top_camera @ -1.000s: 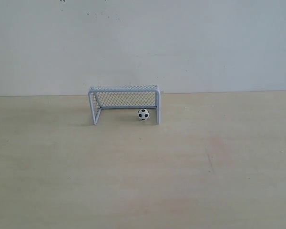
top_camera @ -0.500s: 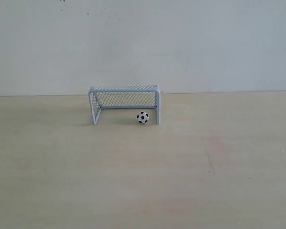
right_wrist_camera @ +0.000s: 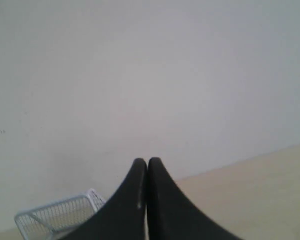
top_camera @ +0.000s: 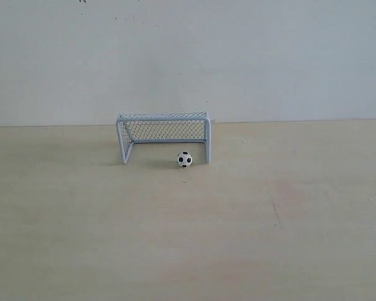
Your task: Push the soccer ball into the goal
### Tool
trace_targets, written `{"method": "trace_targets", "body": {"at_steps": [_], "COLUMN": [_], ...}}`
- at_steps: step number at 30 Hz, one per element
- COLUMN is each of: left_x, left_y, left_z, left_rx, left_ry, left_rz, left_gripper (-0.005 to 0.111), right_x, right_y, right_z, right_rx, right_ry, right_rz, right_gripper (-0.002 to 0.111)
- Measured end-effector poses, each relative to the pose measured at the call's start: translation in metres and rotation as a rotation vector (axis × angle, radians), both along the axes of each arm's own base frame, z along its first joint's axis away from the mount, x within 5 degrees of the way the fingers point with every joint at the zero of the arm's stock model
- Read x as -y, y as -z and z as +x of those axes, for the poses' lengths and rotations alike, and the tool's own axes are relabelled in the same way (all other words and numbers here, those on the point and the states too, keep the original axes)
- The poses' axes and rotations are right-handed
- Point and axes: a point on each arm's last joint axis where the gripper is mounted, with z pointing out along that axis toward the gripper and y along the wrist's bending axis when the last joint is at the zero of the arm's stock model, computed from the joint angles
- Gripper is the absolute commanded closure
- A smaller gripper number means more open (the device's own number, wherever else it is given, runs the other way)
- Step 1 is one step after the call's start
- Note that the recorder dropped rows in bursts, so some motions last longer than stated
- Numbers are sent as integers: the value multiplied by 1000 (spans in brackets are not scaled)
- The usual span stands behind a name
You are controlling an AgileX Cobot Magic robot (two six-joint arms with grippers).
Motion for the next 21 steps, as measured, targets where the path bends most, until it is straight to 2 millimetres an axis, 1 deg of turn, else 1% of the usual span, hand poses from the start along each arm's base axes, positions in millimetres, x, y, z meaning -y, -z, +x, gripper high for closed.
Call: {"method": "trace_targets", "body": {"at_steps": [3,4,7,15,17,21], "left_x": [0,0,0,0,0,0], "left_y": [0,0,0,0,0,0], "left_z": [0,0,0,0,0,0], "left_rx": [0,0,0,0,0,0], "left_ry": [0,0,0,0,0,0], "left_rz": [0,0,0,0,0,0], "left_gripper": [102,102,102,102,102,102], "right_x": [-1,-1,-1,-2,-2,-3], "right_y": [15,17,19,20,23,33], "right_z": [3,3,4,4,4,4], "right_rx": [-40,-47,-46,-47,-73,-185], "right_ry": [8,9,17,25,21,-2], "right_rz": [-91,-120,-201,-320,-342,-367], "right_gripper": [108,108,108,108,108,108]}}
